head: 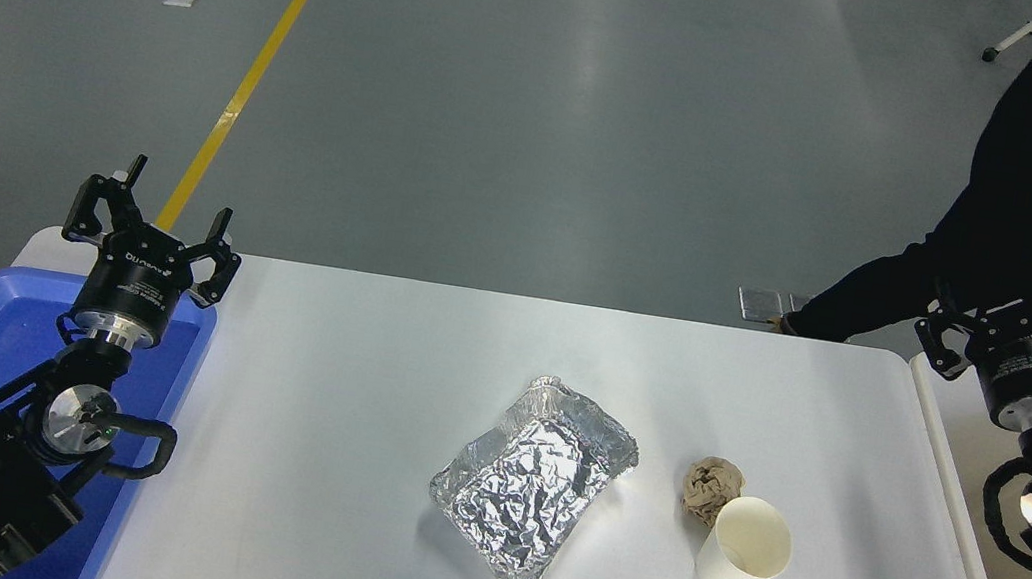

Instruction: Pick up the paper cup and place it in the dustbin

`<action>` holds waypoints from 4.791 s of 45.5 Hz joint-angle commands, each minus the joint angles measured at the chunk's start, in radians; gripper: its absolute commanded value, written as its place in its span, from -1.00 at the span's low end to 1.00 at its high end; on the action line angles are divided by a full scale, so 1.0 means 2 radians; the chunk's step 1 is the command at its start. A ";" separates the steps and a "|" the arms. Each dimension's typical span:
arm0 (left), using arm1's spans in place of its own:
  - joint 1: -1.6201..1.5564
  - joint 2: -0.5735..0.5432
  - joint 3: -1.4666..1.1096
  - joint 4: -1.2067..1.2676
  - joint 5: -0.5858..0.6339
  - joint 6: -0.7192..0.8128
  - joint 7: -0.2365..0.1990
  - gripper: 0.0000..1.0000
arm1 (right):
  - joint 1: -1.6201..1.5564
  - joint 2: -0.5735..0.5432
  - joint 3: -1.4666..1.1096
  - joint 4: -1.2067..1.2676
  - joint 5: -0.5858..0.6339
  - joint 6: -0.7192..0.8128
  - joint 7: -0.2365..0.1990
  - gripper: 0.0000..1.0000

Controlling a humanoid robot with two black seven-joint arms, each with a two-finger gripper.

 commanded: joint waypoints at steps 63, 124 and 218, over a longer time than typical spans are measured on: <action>0.000 0.000 0.000 0.000 0.000 0.000 0.000 0.96 | 0.007 -0.001 -0.024 0.005 -0.001 -0.012 0.000 1.00; 0.000 0.000 0.001 0.000 0.000 0.000 0.000 0.96 | 0.170 -0.090 -0.296 0.010 0.002 -0.058 -0.009 1.00; 0.000 0.000 0.001 0.000 0.000 0.000 0.000 0.96 | 0.807 0.240 -1.078 0.310 -0.016 0.174 -0.181 1.00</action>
